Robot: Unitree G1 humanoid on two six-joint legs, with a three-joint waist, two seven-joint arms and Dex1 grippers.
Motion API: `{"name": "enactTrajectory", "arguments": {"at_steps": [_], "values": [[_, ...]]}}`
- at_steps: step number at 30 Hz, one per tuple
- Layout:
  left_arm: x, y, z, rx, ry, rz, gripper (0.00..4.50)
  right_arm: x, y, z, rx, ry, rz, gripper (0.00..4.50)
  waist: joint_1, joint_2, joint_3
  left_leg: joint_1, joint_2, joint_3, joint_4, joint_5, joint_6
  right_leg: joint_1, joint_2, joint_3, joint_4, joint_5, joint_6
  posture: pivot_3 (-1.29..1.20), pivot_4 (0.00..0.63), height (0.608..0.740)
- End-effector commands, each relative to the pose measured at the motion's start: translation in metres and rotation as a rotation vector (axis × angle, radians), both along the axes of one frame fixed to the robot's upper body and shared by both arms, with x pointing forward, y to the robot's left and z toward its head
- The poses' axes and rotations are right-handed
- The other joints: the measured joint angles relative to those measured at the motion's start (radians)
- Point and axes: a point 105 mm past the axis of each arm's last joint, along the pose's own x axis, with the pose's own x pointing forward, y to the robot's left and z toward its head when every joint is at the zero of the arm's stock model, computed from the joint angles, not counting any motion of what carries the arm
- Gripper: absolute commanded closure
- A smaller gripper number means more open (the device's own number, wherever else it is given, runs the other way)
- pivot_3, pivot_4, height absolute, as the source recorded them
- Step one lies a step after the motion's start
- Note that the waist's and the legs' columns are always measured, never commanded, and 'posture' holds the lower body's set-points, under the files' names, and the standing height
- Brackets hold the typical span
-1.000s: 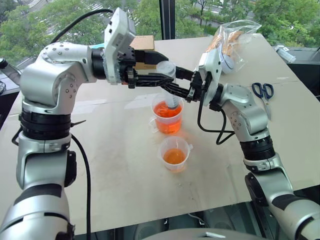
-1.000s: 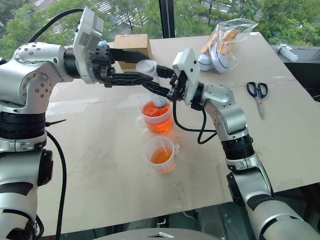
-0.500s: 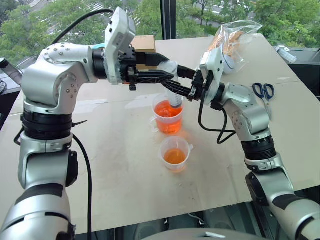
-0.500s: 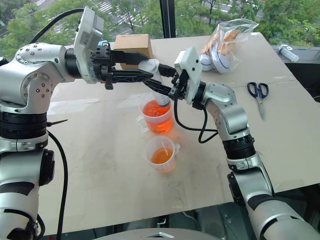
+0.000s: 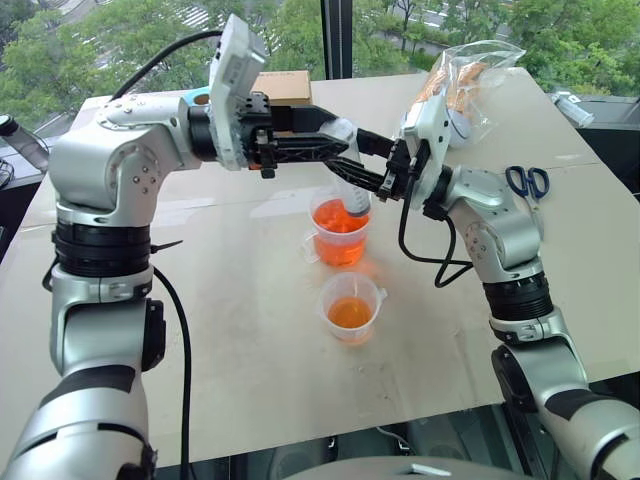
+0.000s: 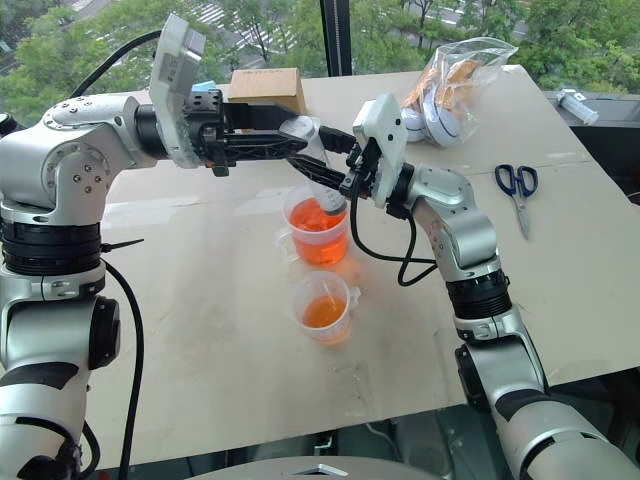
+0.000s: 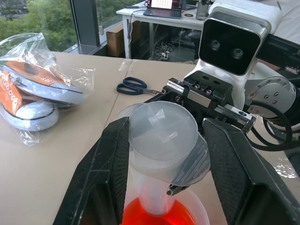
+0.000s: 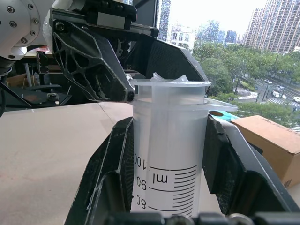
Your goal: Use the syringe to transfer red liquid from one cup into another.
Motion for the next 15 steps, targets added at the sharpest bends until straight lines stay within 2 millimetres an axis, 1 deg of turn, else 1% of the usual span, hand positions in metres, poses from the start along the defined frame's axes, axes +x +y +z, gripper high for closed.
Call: {"name": "enactTrajectory", "arguments": {"at_steps": [1, 5, 15], "values": [[-0.0056, 0.0049, 0.0287, -0.089, -0.060, 0.007, 2.58, -0.0199, 0.0121, 0.0111, 0.010, -0.072, 0.094, 2.90, 0.000, 0.000, 0.000, 0.000, 0.000, 0.000, 0.000, 0.000, 0.000, 0.000, 0.000, 0.000, 0.000, 0.000, 0.000, 0.00, 0.150, 0.740], [-0.0063, 0.0059, 0.0284, -0.106, -0.035, 0.001, 2.58, -0.0205, 0.0130, 0.0114, 0.011, -0.074, 0.097, 2.90, 0.000, 0.000, 0.000, 0.000, 0.000, 0.000, 0.000, 0.000, 0.000, 0.000, 0.000, 0.000, 0.000, 0.000, 0.000, 0.00, 0.150, 0.740], [-0.0060, 0.0084, 0.0197, -0.032, -0.068, 0.015, 2.58, -0.0203, 0.0137, 0.0127, 0.017, -0.071, 0.100, 2.90, 0.000, 0.000, 0.000, 0.000, 0.000, 0.000, 0.000, 0.000, 0.000, 0.000, 0.000, 0.000, 0.000, 0.000, 0.000, 0.00, 0.150, 0.740]]}}
